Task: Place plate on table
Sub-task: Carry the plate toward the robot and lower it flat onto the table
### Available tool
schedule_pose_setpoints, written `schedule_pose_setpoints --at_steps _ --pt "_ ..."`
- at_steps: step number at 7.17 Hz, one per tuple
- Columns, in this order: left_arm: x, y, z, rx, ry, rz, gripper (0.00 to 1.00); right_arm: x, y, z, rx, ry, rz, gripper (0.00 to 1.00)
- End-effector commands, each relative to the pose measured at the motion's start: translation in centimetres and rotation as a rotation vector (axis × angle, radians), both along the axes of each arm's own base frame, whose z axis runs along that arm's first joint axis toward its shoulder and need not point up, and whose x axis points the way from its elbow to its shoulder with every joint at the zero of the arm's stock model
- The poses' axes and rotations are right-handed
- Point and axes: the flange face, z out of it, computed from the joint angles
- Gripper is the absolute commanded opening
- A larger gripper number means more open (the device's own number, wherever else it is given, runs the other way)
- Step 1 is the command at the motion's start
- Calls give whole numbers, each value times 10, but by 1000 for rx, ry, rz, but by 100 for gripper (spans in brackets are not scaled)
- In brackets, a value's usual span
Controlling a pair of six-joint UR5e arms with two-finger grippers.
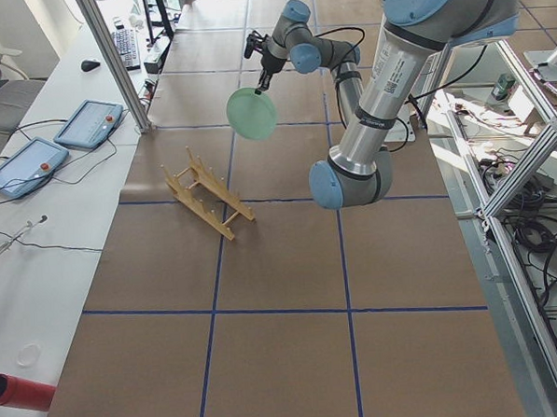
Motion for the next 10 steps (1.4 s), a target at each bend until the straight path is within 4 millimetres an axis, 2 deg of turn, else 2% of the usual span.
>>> schedule_pose_setpoints --at_steps 1,2,3,4,6,7,8,10 --pt "60 29 30 92 -205 114 0 0 0 0 0 0 0 100" --pt "97 49 49 187 -336 118 0 0 0 0 0 0 0 100" --pt "122 68 63 234 -412 138 0 0 0 0 0 0 0 100" --pt "132 72 71 242 -440 146 0 0 0 0 0 0 0 100" --pt "138 73 77 240 -454 150 0 0 0 0 0 0 0 100" --pt "147 73 80 236 -464 158 35 0 0 0 0 0 0 100" --pt "152 75 90 231 -481 166 99 0 0 0 0 0 0 100" --pt "149 75 83 236 -464 162 100 0 0 0 0 0 0 100"
